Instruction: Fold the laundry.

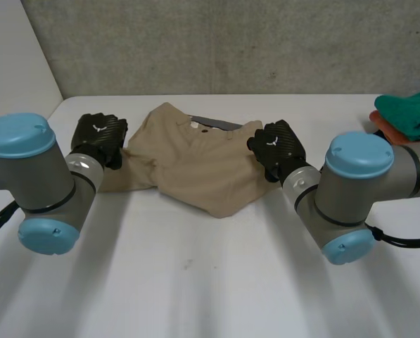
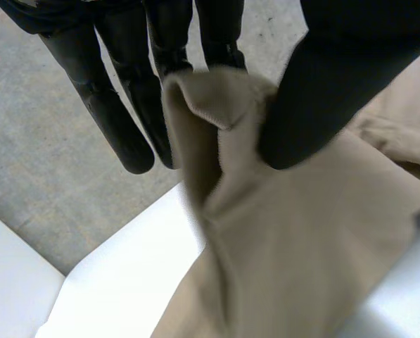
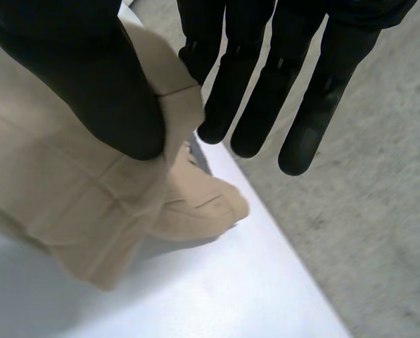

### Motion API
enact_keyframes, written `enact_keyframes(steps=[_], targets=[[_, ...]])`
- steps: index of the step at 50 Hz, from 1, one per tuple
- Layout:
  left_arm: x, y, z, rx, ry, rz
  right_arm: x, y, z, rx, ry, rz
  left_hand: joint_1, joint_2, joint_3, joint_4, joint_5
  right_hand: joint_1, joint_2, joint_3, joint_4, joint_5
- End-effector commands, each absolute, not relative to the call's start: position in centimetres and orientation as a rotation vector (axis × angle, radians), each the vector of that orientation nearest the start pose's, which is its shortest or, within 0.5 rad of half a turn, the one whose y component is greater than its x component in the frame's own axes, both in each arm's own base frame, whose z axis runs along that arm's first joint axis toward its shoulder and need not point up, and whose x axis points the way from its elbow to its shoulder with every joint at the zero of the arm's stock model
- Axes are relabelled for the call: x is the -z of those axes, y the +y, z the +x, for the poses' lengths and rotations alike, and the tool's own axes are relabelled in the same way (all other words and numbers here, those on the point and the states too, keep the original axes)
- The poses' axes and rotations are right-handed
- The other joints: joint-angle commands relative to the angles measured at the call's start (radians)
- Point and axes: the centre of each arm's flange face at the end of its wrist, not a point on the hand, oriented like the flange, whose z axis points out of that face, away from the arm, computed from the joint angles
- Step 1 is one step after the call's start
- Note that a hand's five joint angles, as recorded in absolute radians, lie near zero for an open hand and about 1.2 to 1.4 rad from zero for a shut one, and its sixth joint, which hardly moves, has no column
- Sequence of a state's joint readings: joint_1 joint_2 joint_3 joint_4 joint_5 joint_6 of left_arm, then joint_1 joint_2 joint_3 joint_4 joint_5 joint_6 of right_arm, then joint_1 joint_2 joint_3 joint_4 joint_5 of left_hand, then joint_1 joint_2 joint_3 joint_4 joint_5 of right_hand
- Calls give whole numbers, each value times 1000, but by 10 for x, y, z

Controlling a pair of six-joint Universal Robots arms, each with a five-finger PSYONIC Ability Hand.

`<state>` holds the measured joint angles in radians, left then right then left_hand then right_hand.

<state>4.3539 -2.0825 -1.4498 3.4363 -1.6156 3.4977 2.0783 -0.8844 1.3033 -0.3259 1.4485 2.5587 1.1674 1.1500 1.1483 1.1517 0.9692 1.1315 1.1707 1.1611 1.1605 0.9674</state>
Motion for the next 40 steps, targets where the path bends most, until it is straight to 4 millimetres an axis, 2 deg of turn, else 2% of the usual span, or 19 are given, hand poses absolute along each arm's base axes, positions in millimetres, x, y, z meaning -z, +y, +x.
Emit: enact_keyframes(steps=[1,7,11,12,15,19,22,25,26,28,29,31,32,35,39,40], targets=[[-190,-320,-270,2075,2205,813,-168,-301,326,1833,2041,-1099,229,246,248,245,252,265,226,235,236,254],[-196,-322,-268,2029,2240,819,-171,-285,321,1665,2114,-984,229,246,248,245,252,265,226,235,236,254],[-212,-335,-264,2066,2190,786,-177,-266,323,1567,2124,-900,229,246,248,245,252,265,226,235,236,254],[-219,-343,-261,2079,2162,769,-180,-254,330,1530,2100,-864,229,246,248,245,252,265,226,235,236,254],[-226,-356,-257,2094,2115,756,-184,-238,340,1472,2069,-800,229,246,248,245,252,265,226,235,236,254],[-235,-377,-253,2089,2047,747,-192,-204,363,1377,1993,-736,229,246,248,245,252,265,226,235,236,254],[-239,-396,-249,2066,1997,742,-189,-166,388,1286,1936,-748,229,246,248,245,252,265,226,235,236,254],[-238,-406,-244,2033,2001,724,-182,-143,404,1260,1910,-794,229,246,248,245,252,265,226,235,236,254],[-237,-408,-243,2025,2006,716,-181,-139,408,1258,1906,-808,142,159,161,158,166,186,147,156,157,175],[-236,-410,-243,2013,2017,709,-180,-135,414,1273,1899,-827,-116,-99,-97,-100,-92,-250,-289,-279,-279,-260],[-233,-410,-243,1993,2036,709,-179,-136,416,1296,1909,-848,-434,-417,-415,-418,-410,-706,-745,-735,-735,-716],[-233,-409,-244,1978,2047,711,-180,-139,416,1318,1934,-867,-668,-651,-649,-652,-644,-957,-996,-987,-986,-967],[-235,-406,-244,1969,2050,716,-180,-139,411,1323,1979,-905,-803,-786,-784,-787,-779,-957,-996,-987,-986,-967],[-239,-400,-246,1957,2059,720,-182,-138,401,1305,2047,-984,-993,-976,-974,-977,-969,-957,-996,-987,-986,-967],[-248,-383,-244,1920,2089,727,-199,-153,379,1334,2115,-1053,-993,-976,-974,-977,-969,-957,-996,-987,-986,-967],[-254,-376,-242,1918,2093,724,-210,-162,370,1378,2114,-1061,-993,-976,-974,-977,-969,-957,-996,-987,-986,-967]])
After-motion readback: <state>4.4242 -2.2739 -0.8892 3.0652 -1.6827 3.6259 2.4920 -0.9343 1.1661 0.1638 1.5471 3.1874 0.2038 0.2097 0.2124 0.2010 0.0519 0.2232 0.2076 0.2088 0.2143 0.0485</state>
